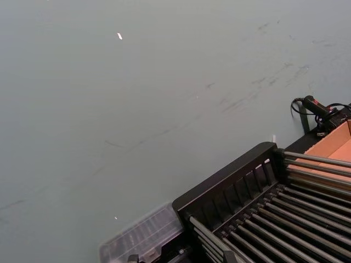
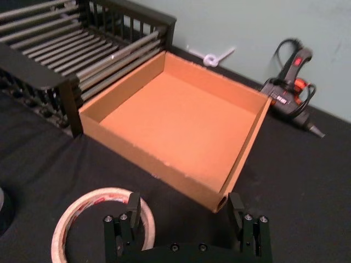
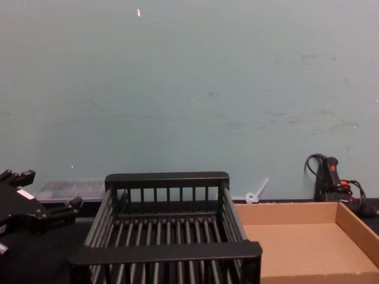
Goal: Pick up the white tape and place it into the black box , Pick up the silver tape and place it into the brown box.
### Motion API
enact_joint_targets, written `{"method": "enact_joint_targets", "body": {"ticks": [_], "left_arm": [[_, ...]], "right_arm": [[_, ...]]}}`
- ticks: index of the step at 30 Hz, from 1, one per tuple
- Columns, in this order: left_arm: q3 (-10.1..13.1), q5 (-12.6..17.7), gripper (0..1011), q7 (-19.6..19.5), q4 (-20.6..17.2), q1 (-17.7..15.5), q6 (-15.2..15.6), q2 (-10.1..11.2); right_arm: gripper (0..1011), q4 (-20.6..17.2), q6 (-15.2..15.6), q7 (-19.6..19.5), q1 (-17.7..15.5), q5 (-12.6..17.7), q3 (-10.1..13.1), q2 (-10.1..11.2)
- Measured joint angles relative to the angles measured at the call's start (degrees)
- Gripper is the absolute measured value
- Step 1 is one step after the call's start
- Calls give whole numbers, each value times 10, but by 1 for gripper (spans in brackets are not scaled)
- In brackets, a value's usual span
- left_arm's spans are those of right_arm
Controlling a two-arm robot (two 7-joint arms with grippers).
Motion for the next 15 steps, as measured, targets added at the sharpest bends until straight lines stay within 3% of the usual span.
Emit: {"method": "enact_joint_targets", "body": {"ticks": [15], "left_arm": [[0, 0, 1001, 0, 0, 0, 0, 0]], "right_arm": [[1002, 29, 44, 18, 9, -19, -11, -31]]}}
